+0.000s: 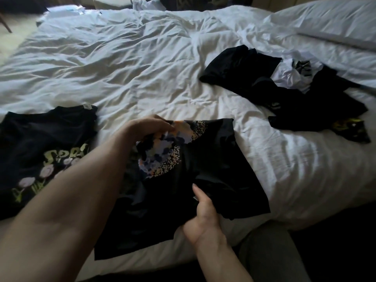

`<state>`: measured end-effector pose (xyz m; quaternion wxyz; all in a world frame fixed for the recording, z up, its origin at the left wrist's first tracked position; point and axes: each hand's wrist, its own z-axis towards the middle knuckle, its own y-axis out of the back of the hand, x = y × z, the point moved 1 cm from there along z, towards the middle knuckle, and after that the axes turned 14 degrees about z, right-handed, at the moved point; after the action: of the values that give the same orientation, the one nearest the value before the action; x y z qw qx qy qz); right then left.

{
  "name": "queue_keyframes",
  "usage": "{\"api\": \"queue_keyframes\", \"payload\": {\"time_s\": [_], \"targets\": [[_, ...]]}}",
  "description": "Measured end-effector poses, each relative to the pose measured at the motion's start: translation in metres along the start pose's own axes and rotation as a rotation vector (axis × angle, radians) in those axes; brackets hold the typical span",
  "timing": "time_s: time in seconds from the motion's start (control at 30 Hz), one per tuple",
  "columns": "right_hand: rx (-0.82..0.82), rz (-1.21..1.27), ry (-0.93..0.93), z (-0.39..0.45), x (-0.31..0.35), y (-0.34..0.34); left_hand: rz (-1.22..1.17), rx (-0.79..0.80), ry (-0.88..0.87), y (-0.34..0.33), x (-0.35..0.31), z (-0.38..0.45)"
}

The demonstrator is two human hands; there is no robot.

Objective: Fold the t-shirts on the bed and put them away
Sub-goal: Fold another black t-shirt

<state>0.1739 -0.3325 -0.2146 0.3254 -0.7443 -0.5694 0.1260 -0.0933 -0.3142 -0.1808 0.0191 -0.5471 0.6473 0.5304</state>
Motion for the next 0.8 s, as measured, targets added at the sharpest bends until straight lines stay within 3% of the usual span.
{"api": "queue_keyframes", "payload": {"time_s": [0.13, 0.3, 0.5, 0.8], "targets": [[-0.065, -0.081, 0.096, 0.003, 0.008, 0.000, -0.017, -0.026, -0.011, 0.008, -0.004, -0.004], [-0.001, -0.069, 0.071, 0.007, 0.018, -0.011, -0.072, -0.099, -0.021, 0.015, -0.004, -0.010], [0.132, -0.192, 0.170, -0.001, 0.056, -0.041, -0.215, -0.087, 0.011, 0.047, -0.004, -0.027], [0.325, -0.569, 0.300, -0.010, 0.130, -0.175, -0.743, -0.261, 0.061, 0.108, -0.022, -0.051]]}}
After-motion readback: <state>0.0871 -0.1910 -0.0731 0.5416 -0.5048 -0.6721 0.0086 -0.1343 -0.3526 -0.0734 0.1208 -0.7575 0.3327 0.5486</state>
